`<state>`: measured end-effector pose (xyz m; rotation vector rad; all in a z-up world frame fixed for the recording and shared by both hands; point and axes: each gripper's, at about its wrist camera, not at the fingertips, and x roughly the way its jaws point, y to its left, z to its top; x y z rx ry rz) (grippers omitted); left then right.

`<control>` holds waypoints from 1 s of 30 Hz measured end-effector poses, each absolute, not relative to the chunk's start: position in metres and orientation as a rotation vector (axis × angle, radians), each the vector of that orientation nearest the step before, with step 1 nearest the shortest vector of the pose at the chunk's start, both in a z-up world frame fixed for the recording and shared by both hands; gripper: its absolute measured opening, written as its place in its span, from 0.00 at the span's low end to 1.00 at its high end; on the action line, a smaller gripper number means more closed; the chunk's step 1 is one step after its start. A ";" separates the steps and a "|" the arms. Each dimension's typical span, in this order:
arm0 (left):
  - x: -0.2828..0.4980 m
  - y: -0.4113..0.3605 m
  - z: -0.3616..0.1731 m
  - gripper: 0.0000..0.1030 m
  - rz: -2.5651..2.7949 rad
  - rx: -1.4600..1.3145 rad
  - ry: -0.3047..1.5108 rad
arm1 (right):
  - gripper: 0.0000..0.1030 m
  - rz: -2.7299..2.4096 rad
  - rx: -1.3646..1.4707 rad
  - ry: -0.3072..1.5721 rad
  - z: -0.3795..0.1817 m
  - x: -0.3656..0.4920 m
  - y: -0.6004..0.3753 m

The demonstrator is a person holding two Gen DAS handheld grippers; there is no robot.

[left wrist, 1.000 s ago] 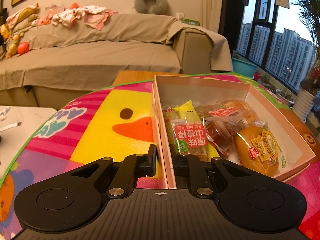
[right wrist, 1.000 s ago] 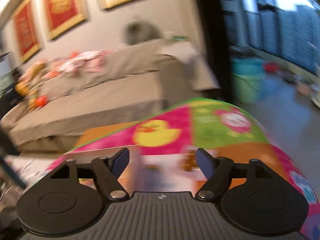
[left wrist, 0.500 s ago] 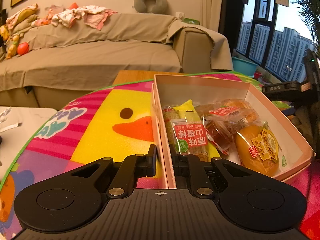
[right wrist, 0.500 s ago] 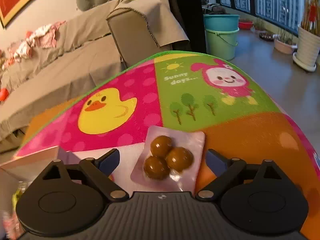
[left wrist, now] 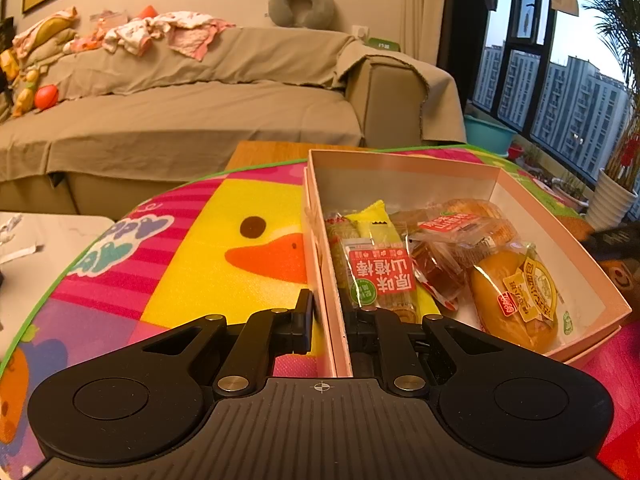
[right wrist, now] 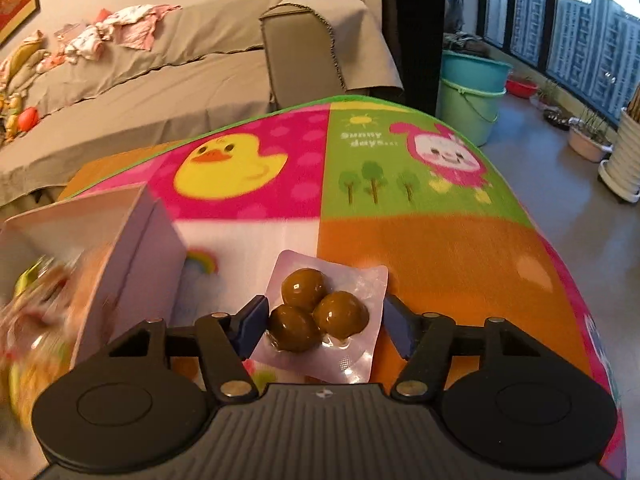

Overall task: Organize objects
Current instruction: 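Grasp the clear tray of chocolate balls with the right gripper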

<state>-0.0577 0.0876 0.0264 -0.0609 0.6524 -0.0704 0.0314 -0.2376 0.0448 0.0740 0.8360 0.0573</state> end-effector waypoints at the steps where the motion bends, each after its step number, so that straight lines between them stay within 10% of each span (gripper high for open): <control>1: -0.058 0.088 0.026 0.13 -0.071 -0.062 0.652 | 0.61 0.075 0.079 0.840 0.048 0.022 -0.240; 9: -0.058 0.089 0.026 0.13 -0.071 -0.066 0.651 | 0.56 0.216 -0.034 0.843 0.061 -0.065 -0.234; 20: -0.059 0.088 0.026 0.13 -0.071 -0.064 0.652 | 0.83 0.163 0.091 0.835 0.044 -0.082 -0.243; 30: -0.065 0.086 0.035 0.14 -0.069 -0.027 0.640 | 0.78 0.169 -0.066 0.781 0.037 -0.075 -0.210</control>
